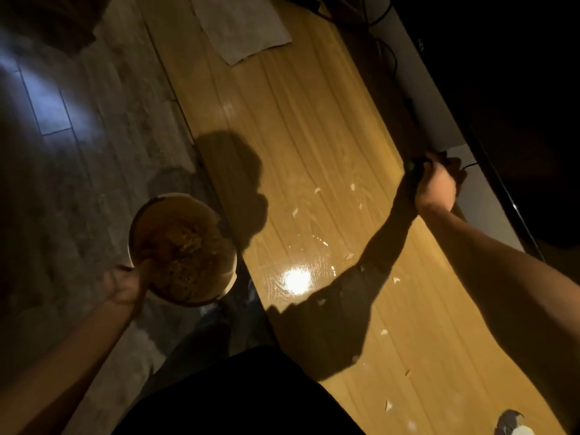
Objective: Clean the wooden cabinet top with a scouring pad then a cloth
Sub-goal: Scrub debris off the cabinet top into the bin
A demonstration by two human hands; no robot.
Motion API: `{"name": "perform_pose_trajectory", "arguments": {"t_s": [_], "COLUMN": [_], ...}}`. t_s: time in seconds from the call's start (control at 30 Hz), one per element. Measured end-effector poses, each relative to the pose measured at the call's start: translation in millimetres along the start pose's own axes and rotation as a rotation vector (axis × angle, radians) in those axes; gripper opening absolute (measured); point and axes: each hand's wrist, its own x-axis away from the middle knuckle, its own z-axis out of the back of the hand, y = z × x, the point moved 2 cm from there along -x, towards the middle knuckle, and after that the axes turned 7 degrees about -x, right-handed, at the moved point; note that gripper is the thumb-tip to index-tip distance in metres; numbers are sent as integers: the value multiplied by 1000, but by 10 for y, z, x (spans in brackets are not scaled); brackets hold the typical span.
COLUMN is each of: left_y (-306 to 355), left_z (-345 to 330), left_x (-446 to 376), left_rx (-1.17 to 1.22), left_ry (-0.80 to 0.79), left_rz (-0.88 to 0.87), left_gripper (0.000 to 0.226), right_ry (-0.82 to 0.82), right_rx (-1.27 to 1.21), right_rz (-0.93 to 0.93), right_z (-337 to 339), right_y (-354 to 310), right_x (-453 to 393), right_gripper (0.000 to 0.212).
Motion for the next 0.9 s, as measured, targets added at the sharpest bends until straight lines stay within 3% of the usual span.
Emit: {"name": "perform_pose_trajectory", "arguments": {"t_s": [0.1,0.23,0.37,0.53,0.9], "left_y": [14,9,-16,5,-124], "left_z": [-118,-233,-215,-184,-36], "left_x": [33,50,4,127,153], "left_rx": [76,34,-8,55,-12], "left_ry": [133,185,161,105,-8], "left_rz": [79,127,142,0,-136], "left_gripper": [45,46,37,46,49], "right_ry": [-78,-16,19,-40,-146], "right_rx": [43,112,197,220,260], "right_rz": [-17,133,276,373,470], "right_z": [-85,-234,-416,-692,-1193], "right_y": [181,196,28,-262,-851], "right_x": [-2,141,327,614,1281], "right_gripper": [40,39,40,38,48]}}
